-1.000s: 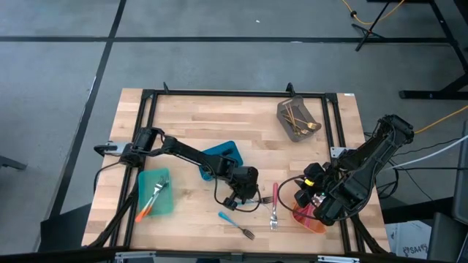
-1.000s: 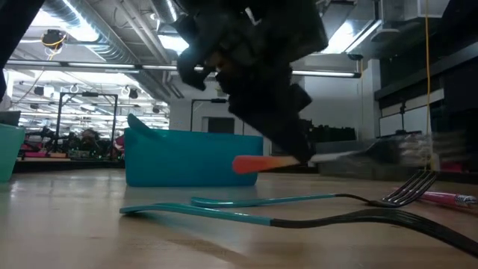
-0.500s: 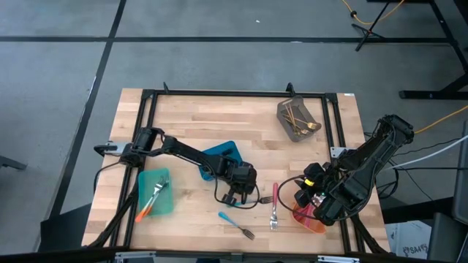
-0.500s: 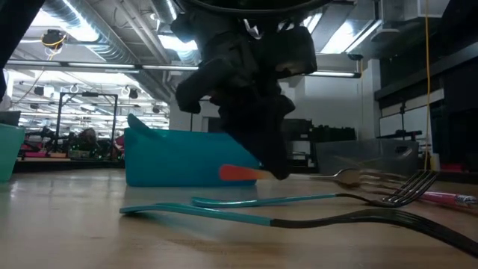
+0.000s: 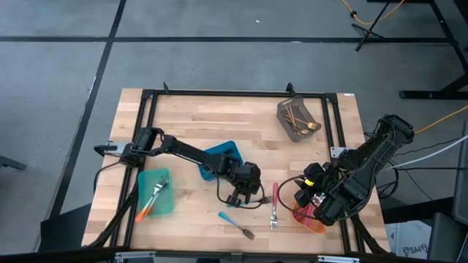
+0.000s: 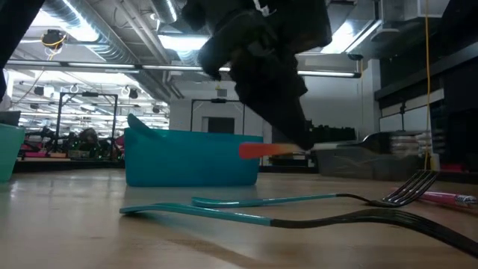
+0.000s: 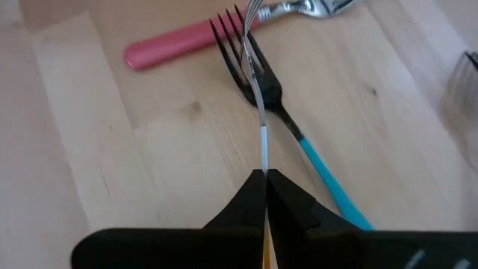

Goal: Sort silverware by color (type)
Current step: Put the orange fork into the light blue bin

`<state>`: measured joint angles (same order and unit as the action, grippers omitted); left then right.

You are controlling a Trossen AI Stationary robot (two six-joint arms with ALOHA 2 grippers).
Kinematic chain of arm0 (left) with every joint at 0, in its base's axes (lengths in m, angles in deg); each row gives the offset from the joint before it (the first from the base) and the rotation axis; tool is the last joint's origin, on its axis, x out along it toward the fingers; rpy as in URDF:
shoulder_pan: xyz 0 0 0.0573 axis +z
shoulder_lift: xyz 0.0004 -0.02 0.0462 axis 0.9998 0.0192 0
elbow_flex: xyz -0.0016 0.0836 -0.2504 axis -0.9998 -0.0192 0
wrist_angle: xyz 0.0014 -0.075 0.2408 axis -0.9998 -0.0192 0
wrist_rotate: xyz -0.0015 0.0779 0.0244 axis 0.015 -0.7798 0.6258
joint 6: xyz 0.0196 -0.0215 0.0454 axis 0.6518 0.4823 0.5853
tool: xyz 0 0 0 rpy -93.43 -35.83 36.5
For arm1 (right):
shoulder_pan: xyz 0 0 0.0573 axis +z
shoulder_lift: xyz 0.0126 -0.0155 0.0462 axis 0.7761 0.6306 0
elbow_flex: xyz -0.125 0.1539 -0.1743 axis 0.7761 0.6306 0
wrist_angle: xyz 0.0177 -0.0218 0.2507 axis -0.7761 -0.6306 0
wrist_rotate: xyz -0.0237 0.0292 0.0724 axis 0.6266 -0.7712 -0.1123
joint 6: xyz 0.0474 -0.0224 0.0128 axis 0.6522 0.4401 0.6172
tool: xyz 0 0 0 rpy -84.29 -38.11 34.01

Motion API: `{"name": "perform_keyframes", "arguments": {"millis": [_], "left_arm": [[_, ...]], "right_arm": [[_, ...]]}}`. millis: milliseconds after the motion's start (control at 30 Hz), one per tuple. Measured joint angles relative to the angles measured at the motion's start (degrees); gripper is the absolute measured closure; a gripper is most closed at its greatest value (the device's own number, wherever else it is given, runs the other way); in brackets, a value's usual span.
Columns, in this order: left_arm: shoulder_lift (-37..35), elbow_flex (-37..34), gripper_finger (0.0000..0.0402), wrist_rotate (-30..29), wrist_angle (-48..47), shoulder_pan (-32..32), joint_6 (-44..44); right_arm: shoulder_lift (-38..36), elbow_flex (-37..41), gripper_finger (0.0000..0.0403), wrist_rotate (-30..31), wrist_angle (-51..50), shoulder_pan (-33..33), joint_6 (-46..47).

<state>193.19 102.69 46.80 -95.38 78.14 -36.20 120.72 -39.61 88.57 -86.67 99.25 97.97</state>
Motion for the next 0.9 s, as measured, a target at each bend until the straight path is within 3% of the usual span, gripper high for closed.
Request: {"name": "perform_keyframes", "arguments": {"millis": [333, 700, 900], "left_arm": [[-1.0, 3.9, 0.0401, 0.0, -4.2, 0.0, 0.0], [-9.1, 3.9, 0.0401, -1.2, -10.1, 1.9, -3.5], [-14.3, 3.9, 0.0401, -5.7, -17.1, 1.8, -7.1]], "right_arm": [[0.0, 0.0, 0.0299, 0.0, 0.0, 0.0, 0.0], [0.0, 0.0, 0.0299, 1.7, -0.6, 0.0, 0.0], [0.0, 0.1, 0.0299, 3.9, -0.6, 0.0, -0.7]]}}
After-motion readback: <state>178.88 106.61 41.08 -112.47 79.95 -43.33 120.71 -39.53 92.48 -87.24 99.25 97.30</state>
